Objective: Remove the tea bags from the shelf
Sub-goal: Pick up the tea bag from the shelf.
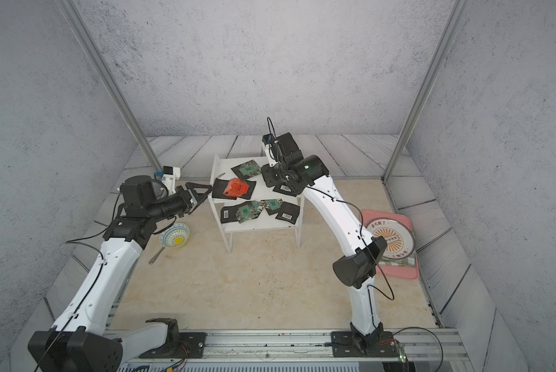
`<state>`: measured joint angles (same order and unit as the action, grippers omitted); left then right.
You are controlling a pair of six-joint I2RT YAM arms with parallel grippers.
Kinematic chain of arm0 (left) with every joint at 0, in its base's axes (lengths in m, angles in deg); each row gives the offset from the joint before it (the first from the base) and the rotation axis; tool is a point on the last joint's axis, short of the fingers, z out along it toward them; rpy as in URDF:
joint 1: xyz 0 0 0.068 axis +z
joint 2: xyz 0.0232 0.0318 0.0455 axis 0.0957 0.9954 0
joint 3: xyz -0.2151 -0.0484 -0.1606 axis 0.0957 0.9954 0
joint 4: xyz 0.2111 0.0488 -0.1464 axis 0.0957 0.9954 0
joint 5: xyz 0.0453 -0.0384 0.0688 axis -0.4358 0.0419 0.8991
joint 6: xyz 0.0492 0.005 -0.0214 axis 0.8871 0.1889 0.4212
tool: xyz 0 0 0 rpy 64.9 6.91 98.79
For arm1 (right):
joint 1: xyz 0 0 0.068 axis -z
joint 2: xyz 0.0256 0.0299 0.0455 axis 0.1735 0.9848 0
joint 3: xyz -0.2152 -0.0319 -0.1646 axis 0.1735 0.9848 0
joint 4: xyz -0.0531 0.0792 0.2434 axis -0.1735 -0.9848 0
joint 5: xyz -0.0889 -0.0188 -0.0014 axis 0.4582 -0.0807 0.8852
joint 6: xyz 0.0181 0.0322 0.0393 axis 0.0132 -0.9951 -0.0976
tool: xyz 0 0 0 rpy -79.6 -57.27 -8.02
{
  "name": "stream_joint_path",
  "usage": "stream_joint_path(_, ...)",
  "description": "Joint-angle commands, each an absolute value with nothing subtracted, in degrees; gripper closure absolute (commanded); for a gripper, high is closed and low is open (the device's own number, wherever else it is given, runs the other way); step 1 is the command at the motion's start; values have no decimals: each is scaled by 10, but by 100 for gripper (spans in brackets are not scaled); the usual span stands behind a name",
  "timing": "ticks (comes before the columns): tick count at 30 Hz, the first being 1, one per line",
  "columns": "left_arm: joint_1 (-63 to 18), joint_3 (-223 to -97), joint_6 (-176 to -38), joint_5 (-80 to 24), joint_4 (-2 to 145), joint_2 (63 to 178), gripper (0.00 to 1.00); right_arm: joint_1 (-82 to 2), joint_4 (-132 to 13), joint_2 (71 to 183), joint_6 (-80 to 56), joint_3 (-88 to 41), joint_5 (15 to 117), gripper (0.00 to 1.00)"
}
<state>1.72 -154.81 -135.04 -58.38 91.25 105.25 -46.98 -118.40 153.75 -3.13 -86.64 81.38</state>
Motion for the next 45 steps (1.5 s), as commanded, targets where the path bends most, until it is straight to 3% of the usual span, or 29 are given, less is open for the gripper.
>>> stream_joint_path(1,12,-1528,-1344,-572,955,1061,37,-468,-1255,1550,-33,-877,807,72)
stream_joint_path(16,12,-1530,-1346,-571,953,1061,37,-468,-1200,1557,-27,-933,768,88)
stream_joint_path(28,12,-1538,-1344,-570,959,1062,37,-470,-1168,1533,-28,-947,734,90)
stream_joint_path(45,11,-1602,-1335,-581,976,1075,22,-474,-1151,1372,-26,-780,769,91)
